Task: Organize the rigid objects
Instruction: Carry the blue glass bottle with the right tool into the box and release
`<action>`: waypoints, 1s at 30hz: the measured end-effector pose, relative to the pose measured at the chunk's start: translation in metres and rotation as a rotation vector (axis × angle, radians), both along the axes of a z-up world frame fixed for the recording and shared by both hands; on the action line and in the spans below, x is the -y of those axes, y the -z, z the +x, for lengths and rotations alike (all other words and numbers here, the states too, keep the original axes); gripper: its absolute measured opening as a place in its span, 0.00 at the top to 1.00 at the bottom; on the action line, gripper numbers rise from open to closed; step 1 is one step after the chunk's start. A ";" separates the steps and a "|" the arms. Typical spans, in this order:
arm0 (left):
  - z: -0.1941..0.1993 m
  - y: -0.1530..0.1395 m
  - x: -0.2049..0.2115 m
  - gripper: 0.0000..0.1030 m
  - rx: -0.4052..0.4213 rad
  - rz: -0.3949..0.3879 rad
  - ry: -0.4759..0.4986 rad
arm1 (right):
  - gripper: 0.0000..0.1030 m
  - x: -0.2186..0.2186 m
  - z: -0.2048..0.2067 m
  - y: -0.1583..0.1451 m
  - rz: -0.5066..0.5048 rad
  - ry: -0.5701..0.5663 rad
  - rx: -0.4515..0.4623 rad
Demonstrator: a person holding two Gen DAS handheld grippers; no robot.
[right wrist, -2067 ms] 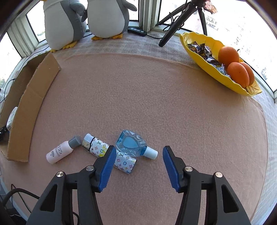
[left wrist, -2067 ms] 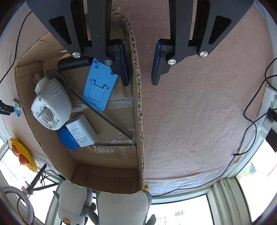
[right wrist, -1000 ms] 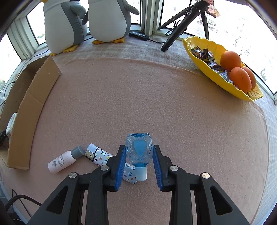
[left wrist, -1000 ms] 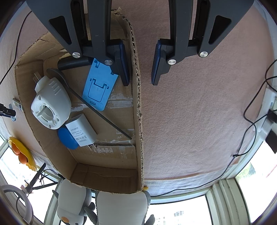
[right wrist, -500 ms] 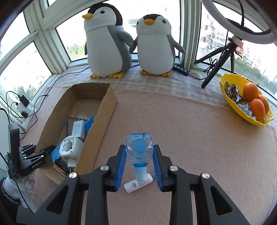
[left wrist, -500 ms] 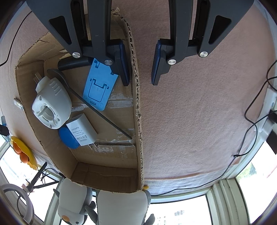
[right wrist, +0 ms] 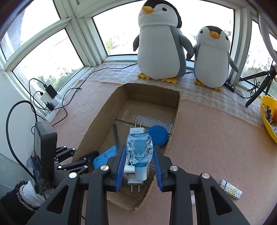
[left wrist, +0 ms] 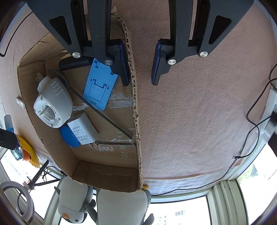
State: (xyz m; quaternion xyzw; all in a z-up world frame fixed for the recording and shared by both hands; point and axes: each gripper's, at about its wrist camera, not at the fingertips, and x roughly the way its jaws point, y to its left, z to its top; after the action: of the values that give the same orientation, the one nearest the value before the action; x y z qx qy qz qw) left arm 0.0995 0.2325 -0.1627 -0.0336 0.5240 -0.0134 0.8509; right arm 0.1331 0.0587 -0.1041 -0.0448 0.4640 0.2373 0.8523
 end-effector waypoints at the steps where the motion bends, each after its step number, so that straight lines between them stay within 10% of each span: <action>1: 0.000 0.000 0.000 0.76 0.000 -0.002 0.001 | 0.73 -0.005 0.000 0.001 0.001 -0.008 -0.001; 30: 0.000 0.001 -0.004 0.76 0.005 -0.021 -0.005 | 0.73 -0.058 0.013 0.028 0.039 -0.067 -0.079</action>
State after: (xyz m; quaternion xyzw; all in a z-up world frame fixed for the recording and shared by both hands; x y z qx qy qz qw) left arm 0.0990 0.2363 -0.1637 -0.0438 0.5216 -0.0168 0.8519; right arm 0.1457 0.1165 -0.1326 -0.0342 0.4909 0.2762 0.8256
